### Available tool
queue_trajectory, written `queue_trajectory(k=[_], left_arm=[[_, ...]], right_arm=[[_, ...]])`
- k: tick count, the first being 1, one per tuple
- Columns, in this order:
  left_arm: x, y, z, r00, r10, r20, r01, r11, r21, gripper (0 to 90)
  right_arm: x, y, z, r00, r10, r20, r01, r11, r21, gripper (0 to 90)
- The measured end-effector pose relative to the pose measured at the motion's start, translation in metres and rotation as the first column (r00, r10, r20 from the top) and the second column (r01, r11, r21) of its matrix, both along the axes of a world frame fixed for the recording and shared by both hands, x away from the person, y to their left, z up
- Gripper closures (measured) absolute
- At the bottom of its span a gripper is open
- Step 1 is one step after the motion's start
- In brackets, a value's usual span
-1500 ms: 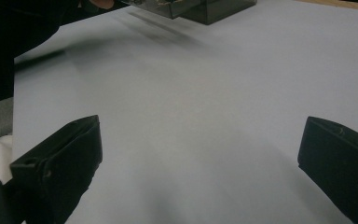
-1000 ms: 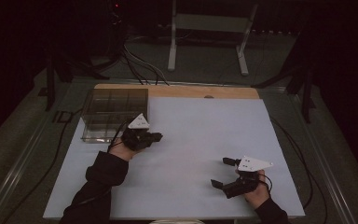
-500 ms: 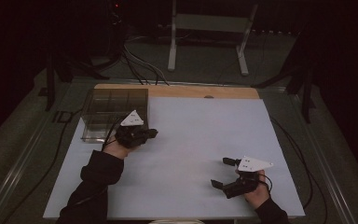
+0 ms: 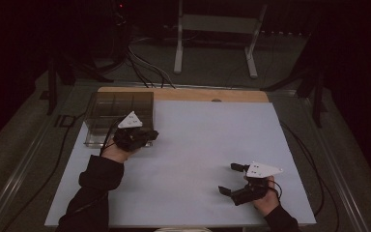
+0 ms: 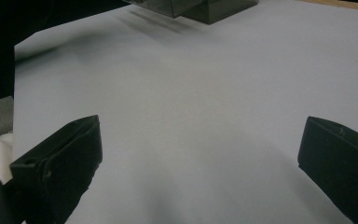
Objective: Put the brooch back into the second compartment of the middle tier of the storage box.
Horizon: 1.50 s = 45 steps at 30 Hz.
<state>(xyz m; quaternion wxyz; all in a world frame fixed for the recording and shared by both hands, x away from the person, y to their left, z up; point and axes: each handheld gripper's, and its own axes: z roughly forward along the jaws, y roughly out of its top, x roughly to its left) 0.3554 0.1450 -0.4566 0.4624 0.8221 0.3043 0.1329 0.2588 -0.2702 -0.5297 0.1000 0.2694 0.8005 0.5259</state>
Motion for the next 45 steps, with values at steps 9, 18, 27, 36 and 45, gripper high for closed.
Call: queue_trajectory(k=[9,18,27,36,45], left_arm=[[0.001,0.009,0.002,0.9995,0.030,0.004,-0.030,0.9993,-0.021,87.3],[0.002,0.022,0.006,0.9977,0.066,0.012,-0.066,0.9968,-0.045,87.2],[0.005,0.039,0.005,0.9924,0.123,0.006,-0.123,0.9910,-0.054,87.3],[0.011,0.058,-0.002,0.9832,0.182,-0.015,-0.183,0.9812,-0.062,87.2],[0.014,0.071,-0.010,0.9794,0.199,-0.030,-0.201,0.9781,-0.054,87.2]], right_arm=[[0.001,0.000,-0.001,1.0000,0.001,-0.004,-0.001,1.0000,-0.001,0.0],[0.001,0.000,0.000,1.0000,0.001,-0.003,-0.001,1.0000,0.001,0.0],[0.001,0.000,-0.001,1.0000,0.002,-0.005,-0.002,1.0000,0.001,0.0],[0.001,0.000,-0.001,1.0000,0.002,-0.004,-0.002,1.0000,0.000,0.0],[0.001,0.001,-0.001,1.0000,0.002,-0.005,-0.002,1.0000,-0.005,0.0]])
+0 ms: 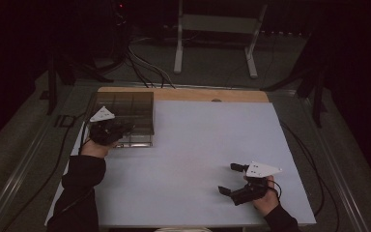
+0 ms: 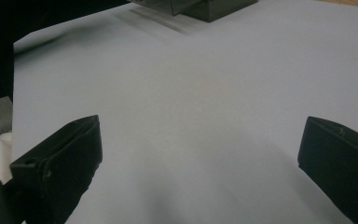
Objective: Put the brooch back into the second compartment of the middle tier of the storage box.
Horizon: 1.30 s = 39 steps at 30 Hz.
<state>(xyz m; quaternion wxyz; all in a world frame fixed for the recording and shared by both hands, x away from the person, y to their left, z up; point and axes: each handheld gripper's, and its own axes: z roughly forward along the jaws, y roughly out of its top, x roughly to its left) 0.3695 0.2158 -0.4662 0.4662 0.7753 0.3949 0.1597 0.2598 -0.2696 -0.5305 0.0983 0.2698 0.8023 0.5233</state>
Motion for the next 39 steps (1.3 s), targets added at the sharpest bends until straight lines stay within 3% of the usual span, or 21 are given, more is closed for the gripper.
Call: queue_trajectory(k=[19,36,39], left_arm=[[0.007,0.029,-0.016,0.9974,0.054,-0.049,-0.055,0.9983,-0.018,87.1],[0.011,0.038,-0.030,0.9940,0.069,-0.085,-0.069,0.9976,0.000,87.1],[0.012,0.038,-0.033,0.9930,0.069,-0.096,-0.067,0.9976,0.018,87.1]], right_arm=[[0.000,0.001,0.000,1.0000,0.004,-0.006,-0.004,1.0000,0.000,0.0],[0.000,0.001,-0.001,0.9999,0.009,-0.006,-0.009,1.0000,-0.003,0.0],[-0.001,0.001,0.000,0.9999,0.008,-0.006,-0.008,1.0000,-0.003,0.0]])
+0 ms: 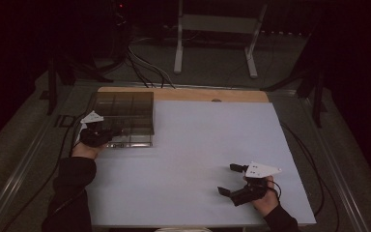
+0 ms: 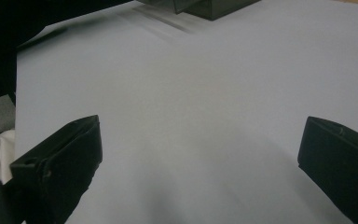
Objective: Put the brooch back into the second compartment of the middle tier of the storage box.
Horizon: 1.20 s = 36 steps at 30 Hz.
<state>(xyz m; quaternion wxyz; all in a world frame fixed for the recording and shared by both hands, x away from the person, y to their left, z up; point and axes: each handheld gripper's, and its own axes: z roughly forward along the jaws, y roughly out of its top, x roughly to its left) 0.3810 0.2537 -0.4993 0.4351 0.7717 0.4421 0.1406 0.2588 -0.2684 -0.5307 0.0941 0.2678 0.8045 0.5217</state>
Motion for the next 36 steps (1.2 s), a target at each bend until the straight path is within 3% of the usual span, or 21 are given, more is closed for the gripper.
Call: queue_trajectory(k=[6,10,19,24,29,33,36], left_arm=[[0.001,0.001,-0.003,0.9999,0.009,-0.011,-0.009,0.9999,0.015,87.0],[0.000,-0.001,-0.003,0.9997,0.016,-0.016,-0.016,0.9984,0.054,87.0],[0.000,-0.006,0.001,0.9994,0.027,-0.019,-0.025,0.9952,0.094,86.9],[-0.002,-0.008,0.006,0.9989,0.045,0.014,-0.046,0.9892,0.139,86.9],[-0.004,-0.008,0.010,0.9991,0.038,0.020,-0.040,0.9916,0.123,86.6],[-0.005,-0.005,0.013,0.9986,0.046,0.024,-0.048,0.9944,0.094,79.7],[-0.006,-0.006,0.015,0.9986,0.044,0.028,-0.047,0.9948,0.091,67.7]], right_arm=[[0.000,0.000,0.000,1.0000,-0.001,-0.002,0.001,1.0000,0.003,0.0],[0.000,0.000,0.000,1.0000,0.001,-0.002,-0.001,1.0000,0.001,0.0],[0.001,0.000,0.000,1.0000,0.001,-0.003,-0.001,1.0000,0.002,0.0],[0.000,0.000,0.000,1.0000,-0.001,-0.004,0.001,1.0000,0.005,0.0],[0.000,0.000,0.000,1.0000,-0.001,-0.006,0.001,1.0000,0.008,0.0],[0.001,0.000,0.000,1.0000,-0.001,-0.010,0.001,1.0000,0.009,0.0],[0.001,0.000,0.000,1.0000,0.000,-0.008,0.000,1.0000,0.008,0.0]])
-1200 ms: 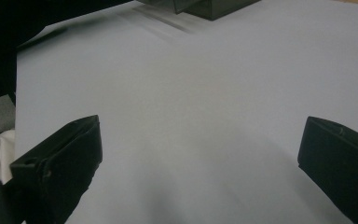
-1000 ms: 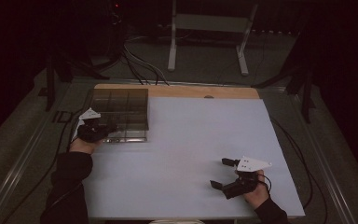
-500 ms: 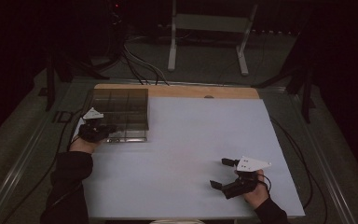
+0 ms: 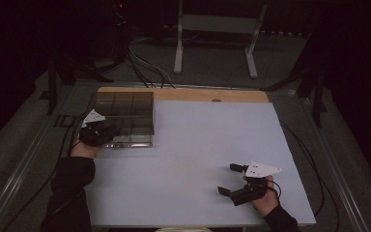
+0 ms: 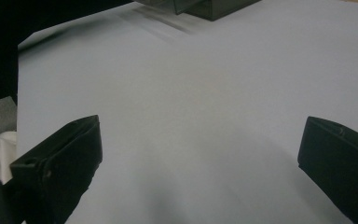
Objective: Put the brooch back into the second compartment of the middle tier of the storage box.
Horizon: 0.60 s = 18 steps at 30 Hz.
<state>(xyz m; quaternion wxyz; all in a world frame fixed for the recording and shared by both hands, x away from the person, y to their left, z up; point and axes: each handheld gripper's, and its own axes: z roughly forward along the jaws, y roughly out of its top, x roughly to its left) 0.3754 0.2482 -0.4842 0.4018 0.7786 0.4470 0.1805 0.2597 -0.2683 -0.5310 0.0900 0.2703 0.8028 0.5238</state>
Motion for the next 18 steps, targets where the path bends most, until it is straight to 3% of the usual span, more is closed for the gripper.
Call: queue_trajectory(k=[6,13,18], left_arm=[[-0.004,-0.003,0.008,0.9995,-0.031,0.003,0.031,0.9982,-0.051,54.4],[-0.009,-0.008,0.019,0.9979,-0.065,0.005,0.065,0.9956,-0.067,43.0],[-0.013,-0.019,0.030,0.9966,-0.080,0.020,0.081,0.9950,-0.059,25.0]], right_arm=[[0.000,0.000,0.000,1.0000,0.001,0.000,-0.001,1.0000,-0.002,0.0],[0.000,0.001,0.000,1.0000,0.000,0.000,0.000,1.0000,-0.005,0.0],[0.000,0.001,-0.001,1.0000,0.001,-0.003,-0.001,1.0000,-0.006,0.0]])
